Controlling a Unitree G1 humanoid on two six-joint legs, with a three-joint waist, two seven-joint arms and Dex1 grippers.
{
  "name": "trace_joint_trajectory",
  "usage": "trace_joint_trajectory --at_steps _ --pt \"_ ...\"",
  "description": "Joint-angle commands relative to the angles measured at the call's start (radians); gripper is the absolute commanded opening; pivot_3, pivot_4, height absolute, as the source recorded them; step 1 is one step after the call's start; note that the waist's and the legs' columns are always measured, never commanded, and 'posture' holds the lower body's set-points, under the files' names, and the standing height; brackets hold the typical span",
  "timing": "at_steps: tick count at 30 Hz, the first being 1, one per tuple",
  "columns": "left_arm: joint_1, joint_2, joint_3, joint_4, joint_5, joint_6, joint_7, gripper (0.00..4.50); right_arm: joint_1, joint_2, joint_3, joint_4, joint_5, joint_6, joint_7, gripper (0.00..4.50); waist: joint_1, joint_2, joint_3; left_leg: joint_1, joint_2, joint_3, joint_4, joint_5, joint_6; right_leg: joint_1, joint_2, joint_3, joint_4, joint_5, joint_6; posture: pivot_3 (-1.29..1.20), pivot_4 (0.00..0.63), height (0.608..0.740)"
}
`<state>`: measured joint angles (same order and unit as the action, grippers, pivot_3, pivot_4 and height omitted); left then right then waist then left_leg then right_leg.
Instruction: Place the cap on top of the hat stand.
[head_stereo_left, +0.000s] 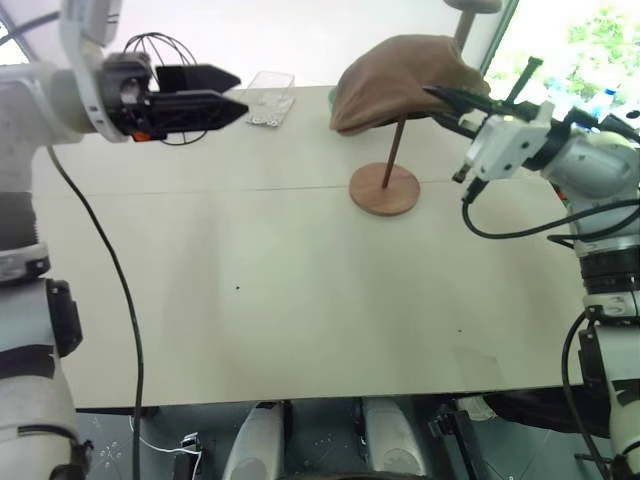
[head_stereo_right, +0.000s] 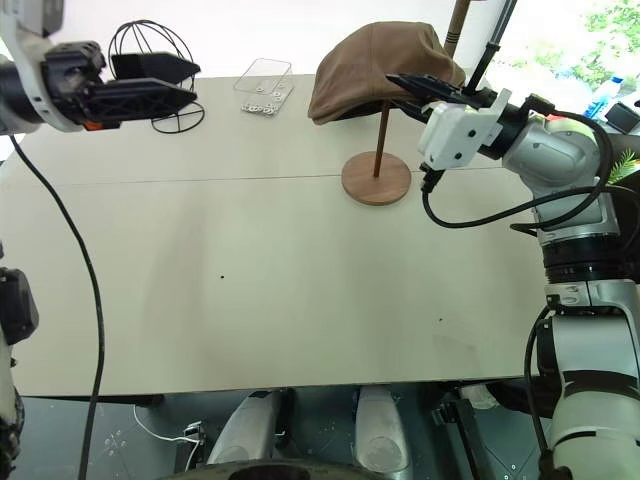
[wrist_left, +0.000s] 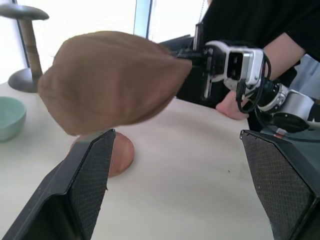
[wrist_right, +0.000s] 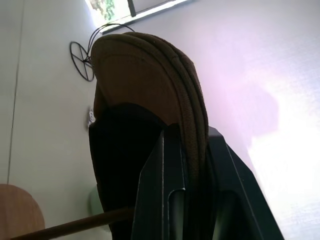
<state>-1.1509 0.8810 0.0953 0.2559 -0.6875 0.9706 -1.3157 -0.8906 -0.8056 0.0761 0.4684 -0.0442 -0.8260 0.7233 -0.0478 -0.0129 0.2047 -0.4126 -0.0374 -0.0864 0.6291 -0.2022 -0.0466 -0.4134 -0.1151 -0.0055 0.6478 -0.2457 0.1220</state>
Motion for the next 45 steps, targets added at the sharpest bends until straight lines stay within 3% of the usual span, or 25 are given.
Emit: trace_joint_trajectory --at_steps 1,5,8,13,18,25,30,34,37,45 --pt "-0.039 0.024 0.038 -0.011 -0.011 0.000 0.009 4.19 -0.030 -0.013 -0.018 0.053 0.019 -0.074 0.014 0.06 0.000 0.000 0.000 0.001 0.000 0.000 0.000 0.000 0.000 0.001 0.000 0.000 0.000 0.000 0.000 0.00 0.150 0.740" --pt "-0.040 0.030 0.040 -0.008 -0.009 -0.004 0.017 4.19 -0.043 0.020 -0.022 0.095 0.052 -0.027 0.031 0.06 0.000 0.000 0.000 0.002 0.000 0.001 0.000 0.000 0.000 0.002 0.000 0.001 0.000 0.000 0.000 0.00 0.150 0.740" --pt "-0.035 0.030 0.036 -0.016 -0.005 -0.010 0.017 4.19 -0.035 0.040 -0.032 0.080 0.094 0.046 0.049 1.14 0.001 0.000 0.000 0.002 0.000 0.001 -0.001 0.000 0.000 0.002 0.001 0.001 0.000 0.000 0.000 0.00 0.150 0.740" --pt "-0.046 0.024 0.034 -0.007 -0.004 -0.008 0.024 4.19 -0.005 0.044 -0.082 -0.042 0.134 0.247 0.011 3.72 0.003 0.000 0.000 0.002 0.000 0.001 0.000 0.000 0.000 0.002 0.001 0.001 0.000 0.000 0.000 0.00 0.150 0.740" --pt "-0.050 0.019 0.031 0.002 -0.002 -0.011 0.025 4.19 0.129 0.008 -0.164 -0.280 0.173 0.440 -0.026 3.72 0.007 0.000 0.000 0.002 0.000 0.001 0.000 0.000 0.000 0.002 0.001 0.001 0.000 0.000 0.000 0.00 0.150 0.740" --pt "-0.063 0.012 0.016 0.038 0.015 -0.034 0.012 4.19 0.427 -0.062 -0.340 -0.630 0.243 0.714 -0.043 3.72 0.010 0.000 0.000 0.002 0.000 0.001 0.000 0.000 0.000 0.002 0.000 0.001 0.000 0.000 0.000 0.00 0.150 0.740" --pt "-0.066 0.009 -0.001 0.060 0.037 -0.063 -0.014 4.19 0.555 -0.178 -0.485 -0.769 0.452 1.012 0.071 3.72 0.006 0.000 0.000 0.002 0.000 0.002 0.001 0.000 0.000 0.003 0.000 0.002 -0.001 0.000 0.000 0.00 0.150 0.740" --pt "-0.040 0.037 0.004 0.054 0.054 -0.084 -0.038 4.19 0.507 -0.329 -0.538 -0.679 0.648 1.200 0.284 3.72 0.005 0.000 0.000 0.003 0.001 0.003 0.001 0.000 0.000 0.004 0.000 0.002 -0.001 0.000 0.000 0.00 0.150 0.740" --pt "-0.011 0.082 0.015 0.042 0.065 -0.095 -0.055 4.19 0.339 -0.448 -0.460 -0.506 0.744 1.383 0.420 3.72 0.003 0.001 0.001 0.004 0.002 0.004 0.001 -0.001 0.001 0.003 -0.001 0.002 -0.002 -0.001 -0.002 0.00 0.150 0.740" --pt "0.082 0.207 0.055 -0.011 0.055 -0.097 -0.103 4.19 -0.119 -0.450 -0.172 -0.140 0.662 1.533 0.681 3.72 0.003 -0.001 0.002 0.002 0.002 0.005 -0.002 -0.002 0.002 0.001 -0.001 0.002 -0.005 -0.003 -0.003 0.00 0.150 0.740"
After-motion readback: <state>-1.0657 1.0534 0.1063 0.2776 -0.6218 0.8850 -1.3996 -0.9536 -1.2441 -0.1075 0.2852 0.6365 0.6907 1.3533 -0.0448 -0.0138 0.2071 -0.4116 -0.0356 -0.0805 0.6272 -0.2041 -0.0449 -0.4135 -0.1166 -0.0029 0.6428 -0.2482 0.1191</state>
